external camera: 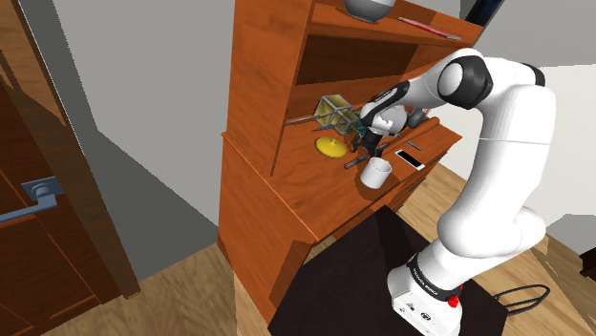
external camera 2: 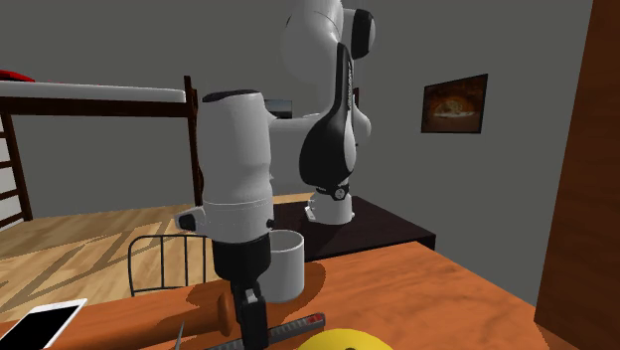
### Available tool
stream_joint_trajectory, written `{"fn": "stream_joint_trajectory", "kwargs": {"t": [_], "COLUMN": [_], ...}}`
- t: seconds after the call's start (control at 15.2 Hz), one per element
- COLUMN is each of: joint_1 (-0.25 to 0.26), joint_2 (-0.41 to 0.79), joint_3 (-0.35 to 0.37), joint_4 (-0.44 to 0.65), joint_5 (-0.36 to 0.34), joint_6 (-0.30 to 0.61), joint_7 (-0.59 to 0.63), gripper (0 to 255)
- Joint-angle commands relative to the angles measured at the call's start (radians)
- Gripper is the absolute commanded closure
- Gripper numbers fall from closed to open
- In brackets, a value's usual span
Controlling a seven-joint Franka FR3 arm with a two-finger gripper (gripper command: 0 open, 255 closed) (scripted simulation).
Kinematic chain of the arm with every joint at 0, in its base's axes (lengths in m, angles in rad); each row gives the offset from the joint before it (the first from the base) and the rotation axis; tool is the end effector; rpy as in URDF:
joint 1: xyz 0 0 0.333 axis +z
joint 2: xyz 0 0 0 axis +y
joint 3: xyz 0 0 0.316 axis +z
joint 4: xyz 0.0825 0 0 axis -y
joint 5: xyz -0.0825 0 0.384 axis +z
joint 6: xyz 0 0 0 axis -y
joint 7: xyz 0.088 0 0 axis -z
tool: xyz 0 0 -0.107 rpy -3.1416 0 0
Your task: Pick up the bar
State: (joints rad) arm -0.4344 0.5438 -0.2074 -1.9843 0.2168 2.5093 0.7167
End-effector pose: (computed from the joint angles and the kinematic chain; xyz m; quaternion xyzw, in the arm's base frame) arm 0.4893 -0.3643 0.1923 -0.7300 0.6834 0.0005 0.0104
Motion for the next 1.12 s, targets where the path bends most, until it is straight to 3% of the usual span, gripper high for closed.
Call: {"fn": "stream_joint_trajectory", "kwargs": {"t": [0.0, 0.07, 0.66, 1.06], "joint_1": [-0.003, -0.002, -0.003, 0.01], "joint_2": [0.008, 0.009, 0.008, -0.055], "joint_3": [0.001, 0.0, 0.001, -0.016], "joint_4": [0.001, 0.003, 0.001, -0.005], "joint_5": [0.002, 0.002, 0.002, -0.02], "joint_6": [0.008, 0.006, 0.008, -0.049], "joint_7": [-0.002, -0.001, -0.002, 0.014], "gripper": [0, 255, 255, 255]}}
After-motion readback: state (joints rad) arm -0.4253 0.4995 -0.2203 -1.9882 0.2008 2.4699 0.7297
